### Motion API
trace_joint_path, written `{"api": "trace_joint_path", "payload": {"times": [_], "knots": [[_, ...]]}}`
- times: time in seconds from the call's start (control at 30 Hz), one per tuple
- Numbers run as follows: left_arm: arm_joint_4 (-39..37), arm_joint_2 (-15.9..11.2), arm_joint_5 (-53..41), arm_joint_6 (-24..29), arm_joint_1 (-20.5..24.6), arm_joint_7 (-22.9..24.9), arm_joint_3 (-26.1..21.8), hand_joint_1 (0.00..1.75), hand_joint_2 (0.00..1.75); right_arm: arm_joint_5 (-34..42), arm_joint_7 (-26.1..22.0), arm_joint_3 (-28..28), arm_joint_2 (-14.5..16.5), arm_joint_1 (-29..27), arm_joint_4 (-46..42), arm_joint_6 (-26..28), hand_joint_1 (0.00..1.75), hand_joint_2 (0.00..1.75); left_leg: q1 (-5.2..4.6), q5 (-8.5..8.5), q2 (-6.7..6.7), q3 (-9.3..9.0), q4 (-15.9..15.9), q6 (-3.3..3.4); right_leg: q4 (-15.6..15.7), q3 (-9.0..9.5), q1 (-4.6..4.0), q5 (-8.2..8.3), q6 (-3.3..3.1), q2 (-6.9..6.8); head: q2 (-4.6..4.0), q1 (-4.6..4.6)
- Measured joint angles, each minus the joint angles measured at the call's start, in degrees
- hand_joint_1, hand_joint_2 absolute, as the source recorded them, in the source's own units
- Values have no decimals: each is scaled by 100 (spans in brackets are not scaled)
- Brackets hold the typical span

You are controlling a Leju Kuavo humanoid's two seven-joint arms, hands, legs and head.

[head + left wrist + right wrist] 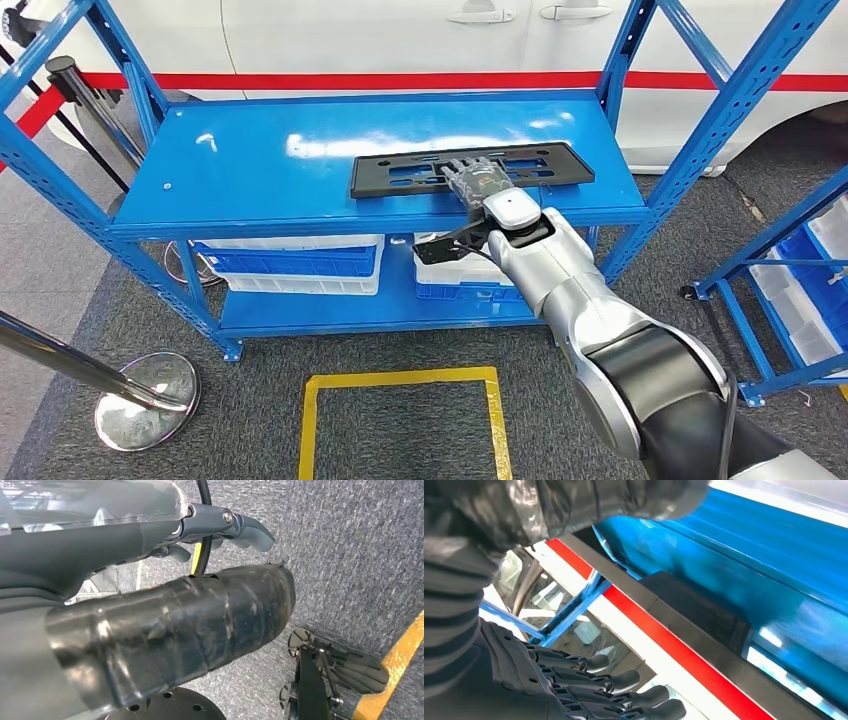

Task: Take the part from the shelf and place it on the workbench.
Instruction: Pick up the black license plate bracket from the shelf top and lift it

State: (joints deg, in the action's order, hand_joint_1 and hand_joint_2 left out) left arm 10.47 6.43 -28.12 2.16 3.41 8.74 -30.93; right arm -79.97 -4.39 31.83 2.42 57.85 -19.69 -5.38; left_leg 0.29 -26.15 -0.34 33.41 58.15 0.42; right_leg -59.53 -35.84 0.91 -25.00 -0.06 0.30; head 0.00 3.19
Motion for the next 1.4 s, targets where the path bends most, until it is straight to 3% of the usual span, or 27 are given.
{"api": "trace_joint_path", "payload": {"times": [0.27, 0.53, 0.67, 0.7, 0.97, 1.13, 1.4], "knots": [[0, 15, -122, 39, -5, -27, 0, 0, 0, 0, 2, 24, -26, 0, 10, 15, 0, 0, -10, -22, 0, 6, 27, 34, 8, 4, 30, 5, 30, 0, 0, -2], [0, 21, -141, 58, -4, -26, 0, 0, 0, 0, 3, 39, -30, -2, 15, 14, 0, 0, -29, -9, 1, -19, -7, 132, 94, 78, 35, 43, 142, 1, 0, -1], [0, 57, -206, 69, -8, -21, -1, 0, 0, 0, 2, 48, -51, 3, 27, 11, 0, 0, -11, 49, 0, -115, -131, 59, 189, 164, 9, 74, -132, -13, 0, 2], [0, 63, -224, 74, -7, -21, -3, 0, 0, 0, 1, 56, -54, -2, 34, 10, 0, 0, -17, 44, -1, -116, -126, 72, 197, 171, 10, 68, -145, -14, 0, 0], [0, 73, -373, 192, -11, -54, -13, 0, 0, 0, 0, 101, -64, -12, 60, 9, 0, 0, -41, 20, 0, -112, -104, 118, 205, 180, 27, 72, -119, -16, 0, 1], [0, 74, -373, 212, -11, -54, -13, 0, 0, 0, 0, 129, -73, -14, 63, 9, 0, 0, -52, 13, 0, -109, -100, 129, 213, 180, 47, 64, 47, -16, 0, 1], [0, 74, -337, 75, -7, 88, -97, 0, 0, 2, -36, 163, -87, -17, 65, -21, 0, 0, -42, 10, 1, -111, -100, 131, 203, 173, 39, 52, 95, -16, 0, 0]]}}
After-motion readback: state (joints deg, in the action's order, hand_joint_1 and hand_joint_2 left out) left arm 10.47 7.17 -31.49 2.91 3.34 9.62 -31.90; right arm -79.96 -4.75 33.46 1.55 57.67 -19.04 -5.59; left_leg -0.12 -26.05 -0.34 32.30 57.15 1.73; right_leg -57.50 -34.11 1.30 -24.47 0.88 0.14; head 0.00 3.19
